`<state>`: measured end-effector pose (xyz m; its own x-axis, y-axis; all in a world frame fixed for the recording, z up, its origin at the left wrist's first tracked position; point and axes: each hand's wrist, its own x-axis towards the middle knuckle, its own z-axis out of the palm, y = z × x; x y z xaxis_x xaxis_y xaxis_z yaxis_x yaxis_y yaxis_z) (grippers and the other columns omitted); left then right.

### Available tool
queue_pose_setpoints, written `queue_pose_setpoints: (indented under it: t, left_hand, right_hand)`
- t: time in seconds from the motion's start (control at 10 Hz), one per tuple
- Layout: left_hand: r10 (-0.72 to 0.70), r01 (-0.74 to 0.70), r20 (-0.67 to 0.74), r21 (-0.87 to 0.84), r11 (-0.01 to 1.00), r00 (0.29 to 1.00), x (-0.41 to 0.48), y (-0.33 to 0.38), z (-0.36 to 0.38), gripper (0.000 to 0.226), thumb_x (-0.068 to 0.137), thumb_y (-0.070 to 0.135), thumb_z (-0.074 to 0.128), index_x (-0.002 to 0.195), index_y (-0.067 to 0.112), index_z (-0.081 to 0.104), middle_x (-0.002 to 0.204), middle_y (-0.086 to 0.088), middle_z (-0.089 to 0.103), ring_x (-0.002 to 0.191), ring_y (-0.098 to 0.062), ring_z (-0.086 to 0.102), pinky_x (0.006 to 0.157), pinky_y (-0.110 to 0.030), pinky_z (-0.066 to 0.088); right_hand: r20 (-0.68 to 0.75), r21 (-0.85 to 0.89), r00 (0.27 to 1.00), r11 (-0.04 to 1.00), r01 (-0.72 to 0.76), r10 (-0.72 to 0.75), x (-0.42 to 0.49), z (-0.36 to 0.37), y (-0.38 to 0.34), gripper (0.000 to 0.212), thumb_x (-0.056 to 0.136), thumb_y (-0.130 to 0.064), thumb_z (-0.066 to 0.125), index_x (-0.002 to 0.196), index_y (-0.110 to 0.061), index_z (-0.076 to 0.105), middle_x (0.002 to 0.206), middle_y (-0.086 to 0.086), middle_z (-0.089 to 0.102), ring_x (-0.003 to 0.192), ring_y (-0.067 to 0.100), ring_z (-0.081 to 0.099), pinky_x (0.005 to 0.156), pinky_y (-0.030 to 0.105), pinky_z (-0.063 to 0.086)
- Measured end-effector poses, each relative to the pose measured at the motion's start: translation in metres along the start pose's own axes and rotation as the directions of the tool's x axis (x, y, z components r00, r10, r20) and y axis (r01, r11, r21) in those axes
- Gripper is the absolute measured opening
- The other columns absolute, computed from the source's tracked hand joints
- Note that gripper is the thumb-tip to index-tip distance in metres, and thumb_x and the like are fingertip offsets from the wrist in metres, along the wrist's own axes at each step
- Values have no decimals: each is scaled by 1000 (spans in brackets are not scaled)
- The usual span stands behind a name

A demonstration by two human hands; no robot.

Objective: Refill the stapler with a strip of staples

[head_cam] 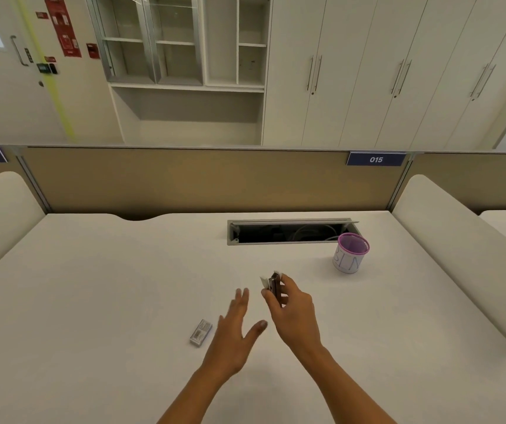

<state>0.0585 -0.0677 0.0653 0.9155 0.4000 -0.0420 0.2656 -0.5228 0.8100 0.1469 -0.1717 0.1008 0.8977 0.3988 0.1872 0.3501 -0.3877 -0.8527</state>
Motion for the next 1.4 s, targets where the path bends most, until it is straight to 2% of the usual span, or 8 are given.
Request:
queue_pose_setpoints:
  t: [0.1, 0.3, 0.5, 0.7, 0.9, 1.1, 1.2, 1.4]
  left_hand:
    - [-166, 166, -26, 282, 945, 986, 2, -38, -8, 77, 90, 60, 34, 149, 30, -6, 159, 1, -17, 147, -21, -11, 117, -49, -4]
    - [-329, 305, -14, 416, 857, 944, -8, -90, -19, 60, 101, 36, 31, 151, 20, 1, 160, -5, -17, 147, -26, -9, 119, -49, -1]
    - [-324, 268, 51, 449, 852, 945, -15, -98, -9, 69, 101, 38, 30, 149, 12, -12, 159, -4, -17, 148, -18, -7, 120, -34, 2]
    - [-343, 300, -24, 545, 783, 939, -10, -80, 4, 75, 97, 47, 33, 150, 13, -8, 161, -6, -10, 148, -20, 5, 117, -32, 18]
    - [-340, 320, -79, 583, 747, 937, -6, -71, 15, 75, 95, 54, 30, 151, 14, 1, 161, -8, 0, 145, -23, 22, 110, -34, 32]
    - [-332, 318, -92, 602, 733, 939, -5, -72, 20, 77, 96, 52, 32, 150, 10, 0, 161, -13, 0, 146, -23, 16, 115, -33, 26]
    - [-335, 311, -80, 611, 728, 939, -6, -71, 19, 77, 96, 51, 32, 150, 9, -5, 161, -13, -5, 147, -24, 9, 118, -37, 17]
    - [-302, 290, -94, 640, 711, 949, -5, -65, 16, 74, 97, 53, 26, 150, 16, -11, 160, -9, -12, 148, -25, 2, 120, -44, 8]
  right_hand:
    - [30, -94, 998, 994, -54, 57, 8, 4, 13, 41, 90, -37, 64, 126, -20, 56, 98, -8, 71, 77, 0, 59, 70, 8, 44]
    - [71, -218, 987, 968, -127, 146, 19, 13, 38, 27, 87, -37, 65, 106, -18, 63, 96, -3, 60, 81, 15, 63, 71, 28, 51]
    - [153, -353, 958, 919, -177, 243, 27, 26, 57, 25, 85, -33, 64, 74, -13, 53, 88, 9, 62, 68, 19, 55, 58, 24, 40]
    - [167, -419, 940, 885, -204, 297, 29, 35, 72, 42, 84, -28, 66, 54, -20, 38, 57, -4, 46, 42, 5, 41, 39, 16, 29]
    - [167, -518, 921, 826, -221, 352, 26, 34, 88, 48, 88, -36, 61, 54, -19, 31, 62, 1, 44, 51, 16, 40, 43, 22, 28]
    - [156, -506, 923, 831, -232, 352, 16, 33, 93, 44, 87, -42, 60, 59, -21, 34, 81, 5, 49, 69, 21, 47, 60, 26, 35]
    - [161, -519, 915, 820, -241, 371, 15, 30, 89, 34, 79, -44, 68, 80, -15, 51, 90, 3, 48, 82, 22, 58, 64, 25, 37]
    - [167, -589, 915, 781, -207, 368, 15, 25, 87, 66, 74, -61, 68, 114, -11, 52, 115, 5, 53, 101, 24, 60, 72, 27, 40]
